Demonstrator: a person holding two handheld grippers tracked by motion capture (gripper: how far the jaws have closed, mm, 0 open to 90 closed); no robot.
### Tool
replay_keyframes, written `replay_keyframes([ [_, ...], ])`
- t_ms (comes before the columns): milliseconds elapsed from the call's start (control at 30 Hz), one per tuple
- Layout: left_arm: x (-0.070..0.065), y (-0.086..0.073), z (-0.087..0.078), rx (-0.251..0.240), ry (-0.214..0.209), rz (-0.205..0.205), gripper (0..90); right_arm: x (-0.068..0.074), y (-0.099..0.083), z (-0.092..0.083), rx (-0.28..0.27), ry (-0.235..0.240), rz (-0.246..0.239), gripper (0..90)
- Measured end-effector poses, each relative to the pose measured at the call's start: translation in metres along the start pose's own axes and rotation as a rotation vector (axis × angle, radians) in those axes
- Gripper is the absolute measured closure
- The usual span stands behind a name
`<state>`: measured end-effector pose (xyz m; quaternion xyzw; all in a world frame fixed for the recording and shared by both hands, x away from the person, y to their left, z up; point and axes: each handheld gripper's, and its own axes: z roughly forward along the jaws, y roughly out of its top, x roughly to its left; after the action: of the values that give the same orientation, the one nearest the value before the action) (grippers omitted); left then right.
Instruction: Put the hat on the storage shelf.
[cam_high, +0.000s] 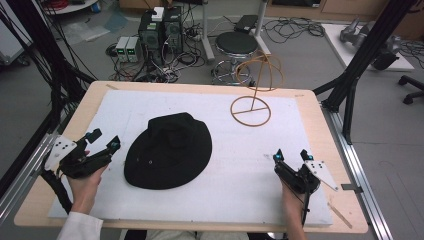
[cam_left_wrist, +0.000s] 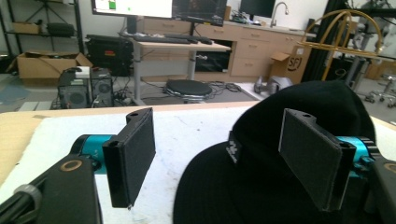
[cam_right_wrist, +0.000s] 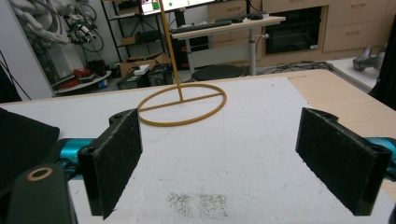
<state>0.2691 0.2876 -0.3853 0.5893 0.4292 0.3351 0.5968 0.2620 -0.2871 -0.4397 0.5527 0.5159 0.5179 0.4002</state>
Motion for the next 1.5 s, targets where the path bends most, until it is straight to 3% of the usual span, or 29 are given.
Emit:
replay_keyframes([
  [267, -0.013, 0.001, 0.008, 0.035, -0.062, -0.002, 27.1, 0.001, 0.000, 0.000, 0.001, 0.004, -0.004, 13.7],
  [800, -0.034, -0.008, 0.024, 0.134, -0.150, 0.065, 27.0, 0.001, 0.000, 0.000, 0.006, 0.009, -0.009, 13.8],
  [1500, -0.049, -0.018, 0.034, 0.189, -0.181, 0.112, 27.0, 0.001, 0.000, 0.001, 0.017, 0.021, -0.008, 13.8],
])
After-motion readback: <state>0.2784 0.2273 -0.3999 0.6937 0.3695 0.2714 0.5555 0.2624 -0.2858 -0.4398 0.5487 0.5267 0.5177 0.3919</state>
